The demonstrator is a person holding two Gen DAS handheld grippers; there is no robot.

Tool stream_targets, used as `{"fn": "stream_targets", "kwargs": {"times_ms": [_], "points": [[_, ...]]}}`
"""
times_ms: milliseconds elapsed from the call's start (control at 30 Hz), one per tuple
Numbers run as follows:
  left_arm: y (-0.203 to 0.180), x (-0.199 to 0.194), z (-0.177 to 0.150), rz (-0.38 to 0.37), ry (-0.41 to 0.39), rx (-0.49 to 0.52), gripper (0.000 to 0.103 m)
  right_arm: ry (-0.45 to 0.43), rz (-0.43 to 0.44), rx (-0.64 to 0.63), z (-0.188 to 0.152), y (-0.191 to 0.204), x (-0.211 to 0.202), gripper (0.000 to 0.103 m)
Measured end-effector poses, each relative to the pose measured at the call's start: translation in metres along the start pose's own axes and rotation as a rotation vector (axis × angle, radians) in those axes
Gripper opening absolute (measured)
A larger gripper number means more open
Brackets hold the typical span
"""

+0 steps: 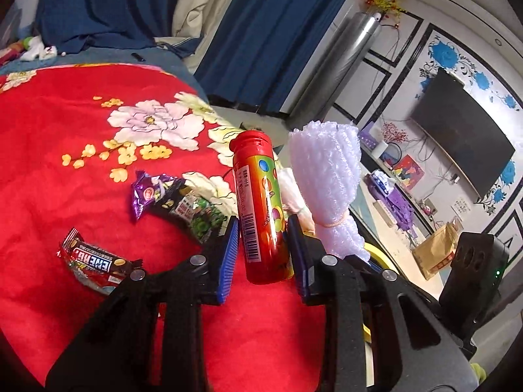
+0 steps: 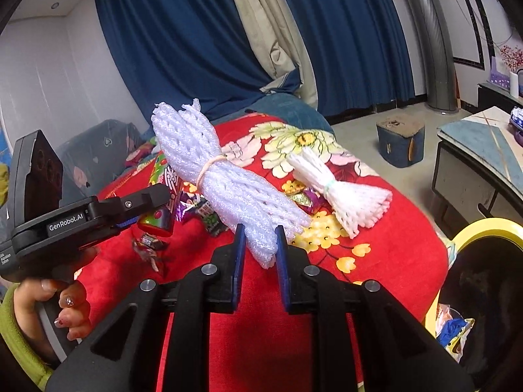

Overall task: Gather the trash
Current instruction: 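Grasp the red candy tube with the left tool while the right tool grasps the white mesh foam, then carry the red tube and mesh foam over the yellow bin and open both tools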

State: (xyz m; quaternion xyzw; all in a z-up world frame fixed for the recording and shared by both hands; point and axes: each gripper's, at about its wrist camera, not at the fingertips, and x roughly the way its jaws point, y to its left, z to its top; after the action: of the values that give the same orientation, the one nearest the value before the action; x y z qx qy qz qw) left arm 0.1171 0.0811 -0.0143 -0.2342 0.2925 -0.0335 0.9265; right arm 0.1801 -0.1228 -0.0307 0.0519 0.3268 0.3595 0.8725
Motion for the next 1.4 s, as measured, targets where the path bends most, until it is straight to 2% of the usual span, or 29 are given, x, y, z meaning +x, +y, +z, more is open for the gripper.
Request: {"fn": "stream_targets", "kwargs": {"times_ms": [500,1400], "points": [[-0.036,-0.003,0.001,-0.073,-0.020,0.077,0.023,-0.080,-0.047,0.036,0.009,-0.020,-0.039,0.017],[-0.135,0.041,-0.023,-0.197,0.087,0.279,0.022,-0.191,-0.194,0.201,0.001,-0.099,-0.119,0.017]]}}
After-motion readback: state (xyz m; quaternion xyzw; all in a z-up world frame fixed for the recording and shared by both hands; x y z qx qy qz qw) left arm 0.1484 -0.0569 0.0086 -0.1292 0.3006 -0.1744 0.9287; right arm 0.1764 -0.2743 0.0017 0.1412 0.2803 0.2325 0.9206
